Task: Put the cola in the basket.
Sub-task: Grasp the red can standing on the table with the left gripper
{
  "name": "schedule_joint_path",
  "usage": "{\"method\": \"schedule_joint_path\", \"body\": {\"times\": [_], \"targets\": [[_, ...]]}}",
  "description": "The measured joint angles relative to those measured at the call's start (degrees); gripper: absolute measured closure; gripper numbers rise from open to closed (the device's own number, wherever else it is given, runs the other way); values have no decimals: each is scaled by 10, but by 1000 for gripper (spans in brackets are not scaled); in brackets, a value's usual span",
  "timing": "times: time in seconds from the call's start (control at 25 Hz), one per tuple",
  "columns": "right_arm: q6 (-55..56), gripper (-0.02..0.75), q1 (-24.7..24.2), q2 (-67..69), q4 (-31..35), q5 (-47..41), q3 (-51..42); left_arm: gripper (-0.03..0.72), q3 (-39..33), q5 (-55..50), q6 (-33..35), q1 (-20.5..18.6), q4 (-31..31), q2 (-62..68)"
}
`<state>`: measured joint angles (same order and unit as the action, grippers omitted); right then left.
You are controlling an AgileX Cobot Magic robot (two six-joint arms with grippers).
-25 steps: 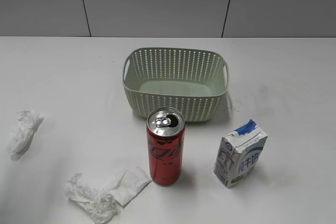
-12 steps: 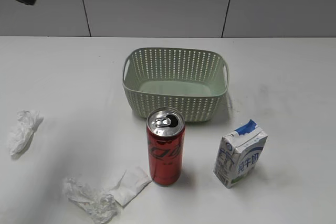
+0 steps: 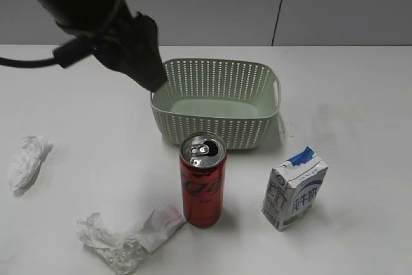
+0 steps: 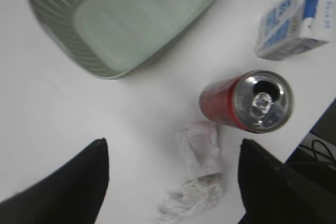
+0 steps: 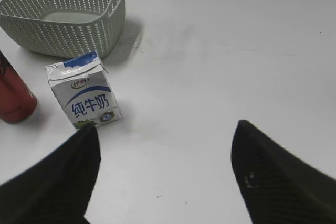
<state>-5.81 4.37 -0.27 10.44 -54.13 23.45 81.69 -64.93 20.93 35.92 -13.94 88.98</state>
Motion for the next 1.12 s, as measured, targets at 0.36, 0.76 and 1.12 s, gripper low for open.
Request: {"method": "schedule_joint_path", "body": {"times": [0.36,0.76,1.12], "targets": [[0,148,0,0,0,0,0,69,1,15,0,119,4,97],[0,148,0,0,0,0,0,68,1,24,0,145,70,167],[0,148,0,0,0,0,0,87,1,46,0,145,68,178]]}}
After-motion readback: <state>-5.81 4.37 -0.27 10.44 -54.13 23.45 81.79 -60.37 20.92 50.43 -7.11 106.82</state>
